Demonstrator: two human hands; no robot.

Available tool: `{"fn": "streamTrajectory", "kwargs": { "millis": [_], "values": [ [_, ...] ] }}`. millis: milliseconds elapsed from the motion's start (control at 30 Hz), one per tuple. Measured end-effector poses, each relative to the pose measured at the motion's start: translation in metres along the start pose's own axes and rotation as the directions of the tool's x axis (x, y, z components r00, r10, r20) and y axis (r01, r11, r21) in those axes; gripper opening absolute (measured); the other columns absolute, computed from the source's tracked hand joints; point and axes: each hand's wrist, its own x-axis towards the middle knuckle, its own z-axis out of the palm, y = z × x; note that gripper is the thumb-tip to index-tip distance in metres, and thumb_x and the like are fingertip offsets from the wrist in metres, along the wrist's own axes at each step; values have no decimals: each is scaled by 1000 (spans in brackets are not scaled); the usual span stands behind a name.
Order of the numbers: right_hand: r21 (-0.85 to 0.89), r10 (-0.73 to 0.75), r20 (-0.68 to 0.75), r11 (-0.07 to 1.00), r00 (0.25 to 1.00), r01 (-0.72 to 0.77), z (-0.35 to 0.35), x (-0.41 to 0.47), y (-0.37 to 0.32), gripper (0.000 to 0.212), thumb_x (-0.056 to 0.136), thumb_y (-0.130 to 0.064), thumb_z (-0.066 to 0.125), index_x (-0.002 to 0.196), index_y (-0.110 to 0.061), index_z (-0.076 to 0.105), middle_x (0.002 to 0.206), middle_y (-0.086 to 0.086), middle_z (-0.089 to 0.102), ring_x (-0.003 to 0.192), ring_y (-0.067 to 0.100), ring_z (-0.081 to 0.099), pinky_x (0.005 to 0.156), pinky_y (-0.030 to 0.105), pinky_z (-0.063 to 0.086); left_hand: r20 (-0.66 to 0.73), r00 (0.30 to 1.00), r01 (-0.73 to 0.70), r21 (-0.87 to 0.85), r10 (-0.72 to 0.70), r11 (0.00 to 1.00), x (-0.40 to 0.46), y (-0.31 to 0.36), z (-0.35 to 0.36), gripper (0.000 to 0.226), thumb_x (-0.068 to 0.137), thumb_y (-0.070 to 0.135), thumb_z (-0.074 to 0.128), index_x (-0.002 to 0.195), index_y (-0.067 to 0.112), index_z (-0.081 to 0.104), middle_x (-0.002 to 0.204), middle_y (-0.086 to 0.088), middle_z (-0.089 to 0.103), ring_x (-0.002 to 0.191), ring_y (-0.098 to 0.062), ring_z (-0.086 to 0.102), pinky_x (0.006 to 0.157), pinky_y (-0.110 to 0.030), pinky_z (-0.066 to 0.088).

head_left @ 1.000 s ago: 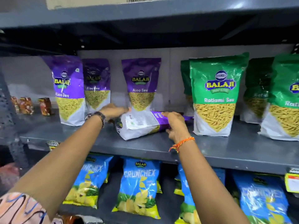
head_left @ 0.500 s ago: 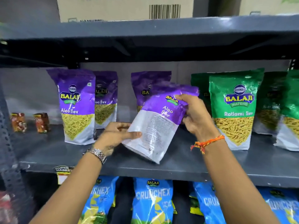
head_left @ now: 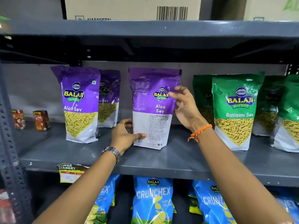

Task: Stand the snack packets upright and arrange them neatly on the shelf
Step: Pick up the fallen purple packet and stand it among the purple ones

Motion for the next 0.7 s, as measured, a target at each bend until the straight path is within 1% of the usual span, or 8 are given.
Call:
{"fn": "streamTrajectory", "kwargs": {
  "millis": [67,133,233,300,433,533,600,700],
  "values": [
    [-6,39,-54,999,998,-39,-2,-2,4,21,82,-16,68,94,-21,52,89,-3,65,73,14,61,62,30,44,-84,995,-38,121,48,992,-5,4,-4,93,45,28,96,126,15,53,123,-6,60,110,-22,61,97,-39,52],
    [-128,146,-76,980,986,-155,-7,-11,13,36,80,-39,68,108,-17,59,88,-1,68,77,16,63,68,32,46,-156,984,-62,154,86,986,-16,12,1,82,52,35,92,120,17,51,123,-7,53,107,-22,58,96,-40,51],
    [-316,337,-19,891,941,-326,-7,-33,30,46,90,-61,49,111,-24,69,98,-4,77,88,14,71,77,34,50,-38,999,0,-16,-1,1000,-32,24,14,63,63,42,85,110,20,48,121,-8,52,109,-24,59,96,-44,52],
    [-313,379,26,882,925,-353,-3,-44,40,54,93,-66,39,114,-28,71,108,-7,79,101,13,73,91,39,54,62,997,45,-88,-39,995,-38,30,22,54,70,47,79,106,24,47,124,-4,47,118,-21,53,104,-41,46],
    [-284,308,-34,909,951,-305,10,-64,48,54,95,-66,31,112,-32,69,102,-11,79,98,12,73,97,43,52,145,989,60,-183,-34,981,-36,35,29,85,57,53,82,121,24,36,132,0,51,122,-14,53,104,-32,44],
    [-280,282,-115,911,953,-303,22,-83,61,76,82,-83,32,129,-29,57,125,0,71,114,21,68,97,44,54,242,968,133,-299,-60,945,-23,39,25,81,62,28,89,124,11,40,116,-2,66,104,-14,66,86,-29,52],
    [-217,290,-101,927,952,-305,25,-92,70,87,72,-88,36,136,-31,51,134,-1,64,120,21,64,92,37,54,376,927,168,-371,-18,913,-5,40,16,72,59,9,88,121,-1,53,102,-4,74,90,-17,71,81,-29,56],
    [-127,370,-43,919,928,-373,30,-97,70,50,95,-64,33,119,-27,57,116,4,63,99,20,62,79,33,48,533,842,131,-347,80,929,21,32,1,42,62,-9,81,101,3,70,93,-5,79,81,-16,74,79,-29,59]
  ]
}}
